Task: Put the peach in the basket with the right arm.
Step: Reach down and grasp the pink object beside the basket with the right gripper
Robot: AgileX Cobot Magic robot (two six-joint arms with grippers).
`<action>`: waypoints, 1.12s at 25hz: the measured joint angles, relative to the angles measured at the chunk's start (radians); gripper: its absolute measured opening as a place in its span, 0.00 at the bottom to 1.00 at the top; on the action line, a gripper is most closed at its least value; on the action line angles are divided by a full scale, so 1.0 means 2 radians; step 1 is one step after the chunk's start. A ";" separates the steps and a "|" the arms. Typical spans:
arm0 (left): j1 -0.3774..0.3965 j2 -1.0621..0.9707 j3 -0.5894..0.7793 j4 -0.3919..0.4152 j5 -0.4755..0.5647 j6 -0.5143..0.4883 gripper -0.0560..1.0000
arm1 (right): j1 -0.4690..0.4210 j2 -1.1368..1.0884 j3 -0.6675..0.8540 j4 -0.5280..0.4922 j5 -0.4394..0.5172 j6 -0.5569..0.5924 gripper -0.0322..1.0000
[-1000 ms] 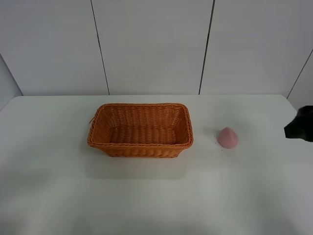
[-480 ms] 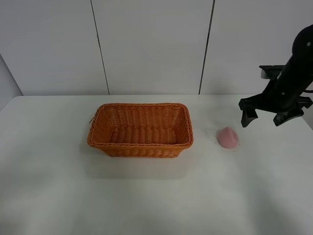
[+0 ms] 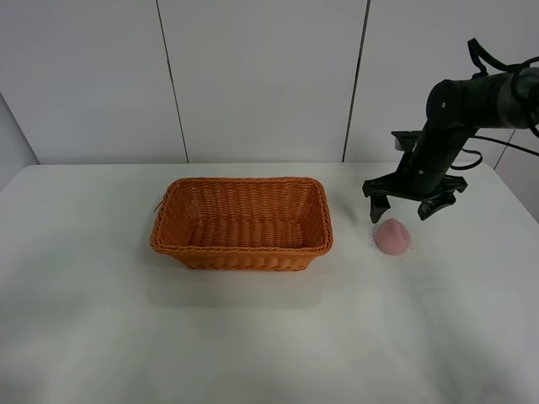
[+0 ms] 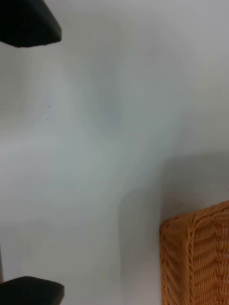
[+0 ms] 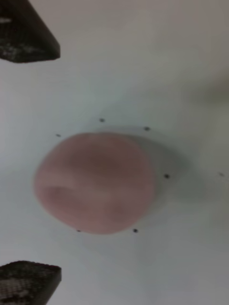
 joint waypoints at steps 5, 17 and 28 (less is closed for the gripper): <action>0.000 0.000 0.000 0.000 0.000 0.000 0.99 | -0.005 0.025 0.000 -0.006 -0.015 0.007 0.65; 0.000 0.000 0.000 0.000 0.000 0.000 0.99 | -0.011 0.064 0.000 -0.007 -0.054 0.009 0.65; 0.000 0.000 0.000 0.000 0.000 0.000 0.99 | -0.010 0.085 -0.001 -0.008 -0.059 0.009 0.37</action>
